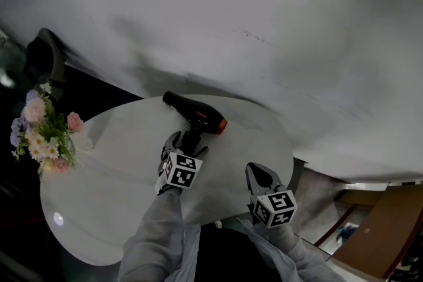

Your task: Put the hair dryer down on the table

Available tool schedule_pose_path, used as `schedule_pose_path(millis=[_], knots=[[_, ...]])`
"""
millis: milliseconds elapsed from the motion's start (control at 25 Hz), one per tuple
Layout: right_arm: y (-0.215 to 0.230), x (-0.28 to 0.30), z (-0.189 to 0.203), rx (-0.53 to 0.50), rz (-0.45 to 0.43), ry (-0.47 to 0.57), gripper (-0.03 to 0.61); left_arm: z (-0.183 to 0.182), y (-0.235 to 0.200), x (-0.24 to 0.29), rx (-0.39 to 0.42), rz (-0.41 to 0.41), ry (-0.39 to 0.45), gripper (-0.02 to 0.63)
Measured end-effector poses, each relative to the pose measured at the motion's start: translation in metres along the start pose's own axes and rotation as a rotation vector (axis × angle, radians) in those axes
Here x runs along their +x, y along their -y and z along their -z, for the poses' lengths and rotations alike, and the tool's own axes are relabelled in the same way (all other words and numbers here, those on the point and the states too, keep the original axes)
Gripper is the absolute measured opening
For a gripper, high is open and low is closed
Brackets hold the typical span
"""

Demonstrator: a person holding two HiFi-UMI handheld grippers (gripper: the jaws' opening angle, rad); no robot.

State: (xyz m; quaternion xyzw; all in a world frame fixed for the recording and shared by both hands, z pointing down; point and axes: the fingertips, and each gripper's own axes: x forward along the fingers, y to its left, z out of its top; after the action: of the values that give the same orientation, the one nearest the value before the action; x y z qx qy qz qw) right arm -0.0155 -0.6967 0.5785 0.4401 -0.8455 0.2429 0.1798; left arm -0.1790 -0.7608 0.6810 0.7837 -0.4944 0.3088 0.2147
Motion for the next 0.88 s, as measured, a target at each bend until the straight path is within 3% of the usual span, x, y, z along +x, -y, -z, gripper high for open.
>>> schedule_pose_path(millis=[240, 400, 880], knots=[[-0.008, -0.015, 0.000, -0.004, -0.022, 0.031, 0.009, -0.004, 0.005, -0.037, -0.115, 0.019, 0.058, 0.441], [-0.016, -0.025, 0.002, -0.002, -0.043, 0.048, 0.009, -0.008, 0.008, -0.067, -0.166, 0.019, 0.096, 0.397], [-0.055, -0.059, 0.004, -0.004, -0.143, 0.119, 0.009, 0.020, 0.036, -0.151, -0.225, -0.001, 0.159, 0.155]])
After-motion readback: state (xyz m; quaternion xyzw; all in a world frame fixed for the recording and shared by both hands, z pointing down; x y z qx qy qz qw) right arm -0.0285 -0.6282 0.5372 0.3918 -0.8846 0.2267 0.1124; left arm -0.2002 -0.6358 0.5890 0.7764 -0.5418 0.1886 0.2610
